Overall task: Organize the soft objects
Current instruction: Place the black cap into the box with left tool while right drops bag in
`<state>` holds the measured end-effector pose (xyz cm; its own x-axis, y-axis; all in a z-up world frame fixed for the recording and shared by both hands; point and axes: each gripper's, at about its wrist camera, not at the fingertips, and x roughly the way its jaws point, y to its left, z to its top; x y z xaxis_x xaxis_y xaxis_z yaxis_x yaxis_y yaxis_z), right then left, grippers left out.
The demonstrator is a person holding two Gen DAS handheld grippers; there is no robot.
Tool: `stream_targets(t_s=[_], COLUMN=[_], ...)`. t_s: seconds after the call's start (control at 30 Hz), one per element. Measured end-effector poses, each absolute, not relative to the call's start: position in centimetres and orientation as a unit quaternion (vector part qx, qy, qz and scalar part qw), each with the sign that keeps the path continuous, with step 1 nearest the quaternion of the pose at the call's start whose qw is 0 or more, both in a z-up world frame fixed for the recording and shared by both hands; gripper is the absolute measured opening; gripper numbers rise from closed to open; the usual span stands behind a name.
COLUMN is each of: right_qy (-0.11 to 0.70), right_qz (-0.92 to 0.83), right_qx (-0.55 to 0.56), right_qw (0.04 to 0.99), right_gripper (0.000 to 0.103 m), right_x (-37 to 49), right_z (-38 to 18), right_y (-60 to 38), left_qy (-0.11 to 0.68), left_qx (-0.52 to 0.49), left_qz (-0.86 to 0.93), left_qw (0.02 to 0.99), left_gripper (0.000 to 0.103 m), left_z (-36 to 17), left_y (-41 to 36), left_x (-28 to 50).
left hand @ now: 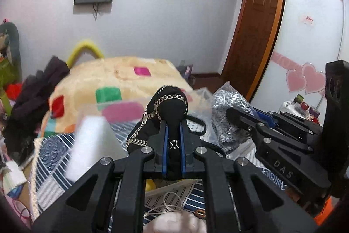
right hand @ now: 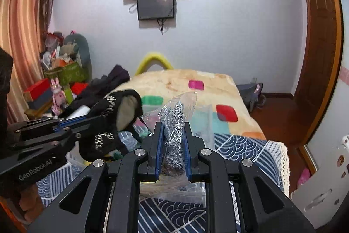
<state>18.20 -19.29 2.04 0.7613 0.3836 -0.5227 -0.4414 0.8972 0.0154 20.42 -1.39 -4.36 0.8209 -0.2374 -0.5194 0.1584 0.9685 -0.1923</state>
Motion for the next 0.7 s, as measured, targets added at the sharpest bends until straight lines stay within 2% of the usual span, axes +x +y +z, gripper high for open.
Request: stream_targets(t_s=[0.37,0.53,0.57,0.63,0.7], right_qy=[0.323,0.333,0.334,0.331,0.322], right_qz=[0.22,0.219,0.222,0.223,0.224], right_qx=[-0.083,-0.092,-0.088,-0.084,-0.08], right_qw=[0.917,0.912,0.912,0.913,0.916], right_gripper=[0.016,0.017,0.018,0.02,0.028], right_x=[19.7,19.6,19.4,19.2,18.7], right_z=[-0.7,-1.0,-0.8,-0.4,0.3], right_y=[-18.7,-18.8,-19.1,-19.4,-19.8], left_qy=[0.334,0.34,0.339,0.329,0.32], left_qx=[-0.083,-0.084,-0.084,-0.08,-0.076], left_qz=[-0.115,-0.112,-0.112,-0.109,-0.104], left_qw=[0.932,0.93,0.93,0.934,0.938], left_gripper=[0.009,0.014,0.016,0.031,0.037], left_z=[-7.6,-7.4,-7.2,-6.7,-6.4], left_y=[-1.4,-1.3,-1.3,-1.2,-1.1], left_x=[22.2,21.3,21.1,20.3,19.8])
